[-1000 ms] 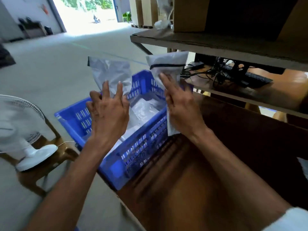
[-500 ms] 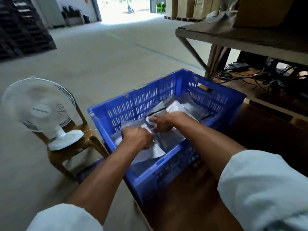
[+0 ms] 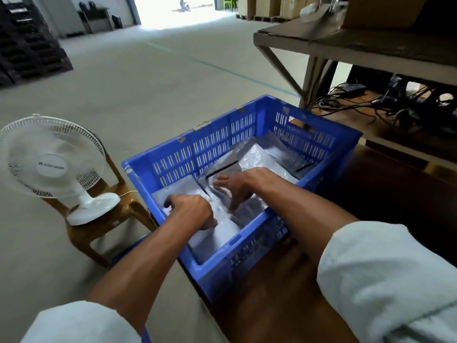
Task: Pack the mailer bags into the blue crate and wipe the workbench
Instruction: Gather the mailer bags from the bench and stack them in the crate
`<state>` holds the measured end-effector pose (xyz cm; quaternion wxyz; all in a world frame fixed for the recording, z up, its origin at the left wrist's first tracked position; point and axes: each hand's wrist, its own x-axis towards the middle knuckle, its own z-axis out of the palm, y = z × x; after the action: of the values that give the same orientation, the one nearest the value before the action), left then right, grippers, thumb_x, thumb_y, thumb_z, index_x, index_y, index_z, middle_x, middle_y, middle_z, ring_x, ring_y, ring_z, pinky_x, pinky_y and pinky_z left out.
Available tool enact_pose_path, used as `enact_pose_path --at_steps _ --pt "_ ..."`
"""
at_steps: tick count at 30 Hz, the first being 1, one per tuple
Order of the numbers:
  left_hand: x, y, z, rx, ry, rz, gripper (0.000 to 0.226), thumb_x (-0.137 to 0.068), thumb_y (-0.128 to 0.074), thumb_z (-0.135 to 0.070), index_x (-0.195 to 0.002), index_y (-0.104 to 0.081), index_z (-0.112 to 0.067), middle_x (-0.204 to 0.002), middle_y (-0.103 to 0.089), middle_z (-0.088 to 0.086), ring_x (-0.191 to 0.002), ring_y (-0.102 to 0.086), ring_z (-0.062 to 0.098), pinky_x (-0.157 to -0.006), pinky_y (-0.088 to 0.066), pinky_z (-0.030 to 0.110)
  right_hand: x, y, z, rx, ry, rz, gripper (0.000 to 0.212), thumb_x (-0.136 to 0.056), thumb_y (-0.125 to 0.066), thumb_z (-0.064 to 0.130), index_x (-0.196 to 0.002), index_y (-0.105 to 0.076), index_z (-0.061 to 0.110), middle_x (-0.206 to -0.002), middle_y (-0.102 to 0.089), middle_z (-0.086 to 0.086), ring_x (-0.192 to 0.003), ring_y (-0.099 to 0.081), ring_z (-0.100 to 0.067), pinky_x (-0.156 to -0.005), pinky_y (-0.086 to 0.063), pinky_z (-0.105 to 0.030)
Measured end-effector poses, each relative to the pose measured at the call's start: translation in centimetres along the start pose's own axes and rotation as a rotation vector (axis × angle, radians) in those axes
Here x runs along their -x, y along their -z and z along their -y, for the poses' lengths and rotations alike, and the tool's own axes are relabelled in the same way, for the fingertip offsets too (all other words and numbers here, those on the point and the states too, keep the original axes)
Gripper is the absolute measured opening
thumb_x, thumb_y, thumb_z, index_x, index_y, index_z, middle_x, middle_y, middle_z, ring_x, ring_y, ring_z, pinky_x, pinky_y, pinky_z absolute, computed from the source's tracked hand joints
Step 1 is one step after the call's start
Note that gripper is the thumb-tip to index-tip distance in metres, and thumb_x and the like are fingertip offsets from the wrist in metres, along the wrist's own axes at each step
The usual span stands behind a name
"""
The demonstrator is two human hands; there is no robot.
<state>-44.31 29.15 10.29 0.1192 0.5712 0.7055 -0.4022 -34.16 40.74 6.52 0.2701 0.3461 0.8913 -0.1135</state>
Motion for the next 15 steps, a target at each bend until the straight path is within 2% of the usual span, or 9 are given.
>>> enact_pose_path --at_steps 3,4,5,7,9,11,13,15 --pt "1.1 0.4 0.1 0.038 0.004 -0.006 0.07 -0.098 -0.031 -0.073 -0.142 -0.054 -0.023 -0.151 -0.049 0.0 -0.14 -0.044 0.031 -0.114 -0.035 0.054 0.7 0.0 0.5 -0.059 -0.034 0.044 0.087 -0.085 -0.062 0.068 -0.157 -0.025 0.033 -0.163 -0.029 0.005 -0.144 -0.038 -0.026 -0.115 -0.035 -0.051" --pt "1.5 0.4 0.1 0.047 -0.004 -0.027 0.071 -0.097 -0.032 -0.074 -0.141 -0.055 -0.024 -0.15 -0.05 -0.001 -0.14 -0.045 0.03 -0.114 -0.035 0.053 1.5 0.1 0.7 -0.094 -0.03 -0.002 0.078 -0.089 -0.059 0.066 -0.153 -0.033 0.031 -0.158 -0.04 0.004 -0.138 -0.046 -0.025 -0.112 -0.038 -0.049" --pt "1.7 0.6 0.2 0.04 -0.019 -0.081 0.069 -0.097 -0.032 -0.074 -0.139 -0.057 -0.025 -0.149 -0.051 -0.001 -0.139 -0.046 0.03 -0.113 -0.036 0.052 2.6 0.1 0.6 -0.128 -0.027 -0.116 0.067 -0.092 -0.058 0.061 -0.149 -0.041 0.03 -0.152 -0.049 0.002 -0.132 -0.052 -0.026 -0.108 -0.041 -0.049" --pt "2.7 1.3 0.1 0.029 -0.078 -0.279 0.063 -0.098 -0.034 -0.071 -0.134 -0.059 -0.026 -0.145 -0.055 0.004 -0.133 -0.05 0.031 -0.108 -0.039 0.048 5.7 0.3 0.1 -0.254 -0.057 -0.468 0.05 -0.097 -0.059 0.045 -0.143 -0.05 0.028 -0.141 -0.059 -0.003 -0.123 -0.058 -0.027 -0.103 -0.045 -0.05" --pt "4.2 2.3 -0.6 0.082 -0.176 -0.536 0.055 -0.102 -0.037 -0.061 -0.144 -0.048 -0.027 -0.142 -0.055 0.01 -0.128 -0.052 0.034 -0.104 -0.039 0.051 9.4 0.1 -0.9 -0.399 -0.113 -0.854 0.039 -0.097 -0.06 0.032 -0.135 -0.057 0.023 -0.128 -0.068 -0.007 -0.113 -0.064 -0.024 -0.098 -0.05 -0.049" --pt "6.1 3.9 -2.1 0.176 -0.297 -0.814 0.049 -0.104 -0.041 -0.048 -0.147 -0.043 -0.024 -0.14 -0.056 0.01 -0.125 -0.053 0.034 -0.102 -0.042 0.052 13.9 -1.0 -2.2 -0.541 -0.177 -1.158 0.032 -0.094 -0.059 0.025 -0.125 -0.062 0.02 -0.116 -0.072 -0.006 -0.1 -0.068 -0.021 -0.09 -0.055 -0.044" --pt "8.0 5.0 -5.0 0.31 -0.424 -1.054 0.045 -0.101 -0.046 -0.04 -0.14 -0.051 -0.019 -0.135 -0.06 0.011 -0.12 -0.054 0.036 -0.098 -0.045 0.051 19.3 -4.0 -3.6 -0.63 -0.278 -1.344 0.025 -0.092 -0.06 0.019 -0.116 -0.067 0.019 -0.109 -0.073 -0.003 -0.091 -0.067 -0.015 -0.087 -0.054 -0.033" --pt "10.2 4.9 -9.8 0.415 -0.625 -1.195 0.043 -0.096 -0.044 -0.037 -0.13 -0.058 -0.016 -0.126 -0.064 0.013 -0.112 -0.056 0.04 -0.093 -0.048 0.052 25.8 -9.2 -4.5 -0.677 -0.451 -1.401 0.022 -0.092 -0.061 0.014 -0.113 -0.07 0.017 -0.108 -0.074 0.0 -0.09 -0.064 -0.006 -0.085 -0.049 -0.017"
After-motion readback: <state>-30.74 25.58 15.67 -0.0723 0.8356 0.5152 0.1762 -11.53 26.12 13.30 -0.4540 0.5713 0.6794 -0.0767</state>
